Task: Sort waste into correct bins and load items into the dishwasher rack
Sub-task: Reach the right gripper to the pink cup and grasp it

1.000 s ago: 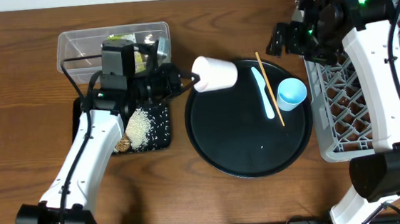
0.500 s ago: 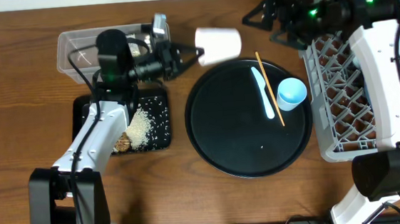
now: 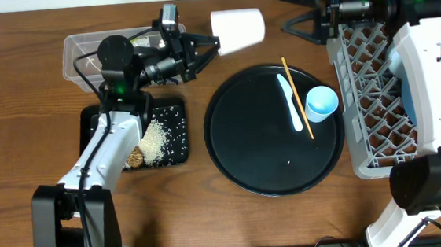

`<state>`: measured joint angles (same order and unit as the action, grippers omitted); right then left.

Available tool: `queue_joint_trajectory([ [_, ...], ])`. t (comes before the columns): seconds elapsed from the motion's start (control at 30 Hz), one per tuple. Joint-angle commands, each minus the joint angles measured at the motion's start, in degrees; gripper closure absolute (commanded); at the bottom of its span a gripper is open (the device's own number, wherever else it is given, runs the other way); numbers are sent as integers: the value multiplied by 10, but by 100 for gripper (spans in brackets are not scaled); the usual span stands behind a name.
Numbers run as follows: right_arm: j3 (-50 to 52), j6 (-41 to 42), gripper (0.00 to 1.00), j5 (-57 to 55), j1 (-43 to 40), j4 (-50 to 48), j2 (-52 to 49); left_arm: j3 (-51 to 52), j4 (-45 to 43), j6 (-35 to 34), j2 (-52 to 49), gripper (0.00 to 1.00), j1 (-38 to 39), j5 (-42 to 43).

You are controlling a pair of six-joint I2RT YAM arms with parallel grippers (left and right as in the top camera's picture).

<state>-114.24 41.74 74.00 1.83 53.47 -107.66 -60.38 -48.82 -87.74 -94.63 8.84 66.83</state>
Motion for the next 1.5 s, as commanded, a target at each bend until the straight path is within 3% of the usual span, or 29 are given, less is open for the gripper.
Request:
queue_joint_trajectory([
  [0.0,0,49,1,57,-2,-2,-15,-5,-43,-55,3,94,0,-24],
  [0.1,0,52,1,60,5,-2,-17,-5,-71,-74,3,94,8,-42],
  [0.67,0,110,1,60,49,-60,-17,-5,-53,-73,3,94,40,-64],
  [1.0,0,46,1,42,61,-56,-17,-5,-53,-75,3,94,42,-53],
  [1.2,0,34,15,31,64,-44,-18,-5,-53,-76,3,94,42,-43],
  [1.47,0,34,21,19,66,-44,-18,-5,-53,-88,3,94,41,-41],
])
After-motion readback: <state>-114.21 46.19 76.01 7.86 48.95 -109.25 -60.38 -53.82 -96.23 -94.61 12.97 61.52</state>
